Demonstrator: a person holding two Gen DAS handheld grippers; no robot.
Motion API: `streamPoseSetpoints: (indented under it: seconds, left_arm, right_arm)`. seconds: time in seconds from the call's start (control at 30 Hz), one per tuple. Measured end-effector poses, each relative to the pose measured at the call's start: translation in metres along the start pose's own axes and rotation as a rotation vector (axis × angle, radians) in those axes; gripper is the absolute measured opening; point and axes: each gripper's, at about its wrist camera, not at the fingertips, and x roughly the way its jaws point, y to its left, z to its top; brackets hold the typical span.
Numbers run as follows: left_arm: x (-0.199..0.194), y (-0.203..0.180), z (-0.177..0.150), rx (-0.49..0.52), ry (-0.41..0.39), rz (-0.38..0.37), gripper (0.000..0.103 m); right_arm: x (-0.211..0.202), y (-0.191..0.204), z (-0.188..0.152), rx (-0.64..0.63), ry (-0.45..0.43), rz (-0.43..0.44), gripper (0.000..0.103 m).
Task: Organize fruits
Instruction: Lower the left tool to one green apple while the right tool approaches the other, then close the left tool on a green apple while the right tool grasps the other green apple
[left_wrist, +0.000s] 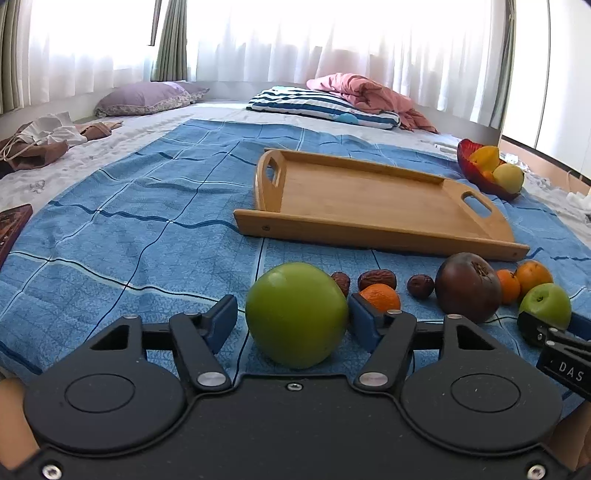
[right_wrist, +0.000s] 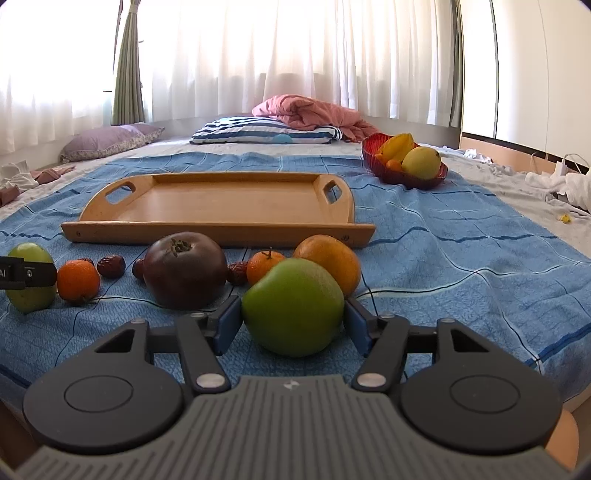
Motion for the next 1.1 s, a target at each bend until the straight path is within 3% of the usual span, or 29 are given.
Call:
streamPoseSetpoints:
  seconds: [0.1,0.2,0.27,0.37,0.43,0.7,0.93,1.1]
  left_arm:
    - [0.001,0.001,-0.001,-0.007,-0.008,-0.007,0.064]
    - [0.004,0.006,-0.003,-0.040,-0.012,-0.008,0.077]
    - [0.006,0.011,-0.002,-0.071,-0.004,-0.011,0.077]
    - [0.009,0.017,-0.001,-0.104,0.009,-0.038,0.072]
    - [0.008,0.018,-0.001,-0.122,0.011,-0.076,0.058]
    - [-0.001,0.005,0.003,-0.037,-0.029,-0.008,0.057]
    - [-0.011,0.013,0.018,-0.030,-0.090,0.042,0.057]
    - [-0.011,0.014,0.026,-0.038,-0.096,0.038,0.057]
  right_arm:
    - [0.000,0.000,0.000,-0.002,-0.002,0.001,0.063]
    - [0.001,-0.002,0.000,0.013,-0.001,0.006,0.063]
    - [0.000,-0.004,0.000,0.021,0.000,0.011,0.062]
    - [0.000,-0.004,0.000,0.017,0.000,0.014,0.062]
    - [0.000,-0.004,0.000,0.015,-0.001,0.014,0.062]
    - [-0.006,-0.009,0.000,0.066,-0.012,0.022,0.062]
    - [-0.015,-0.014,0.000,0.078,-0.023,0.029,0.062]
    - [-0.018,-0.020,0.006,0.110,-0.046,0.034,0.062]
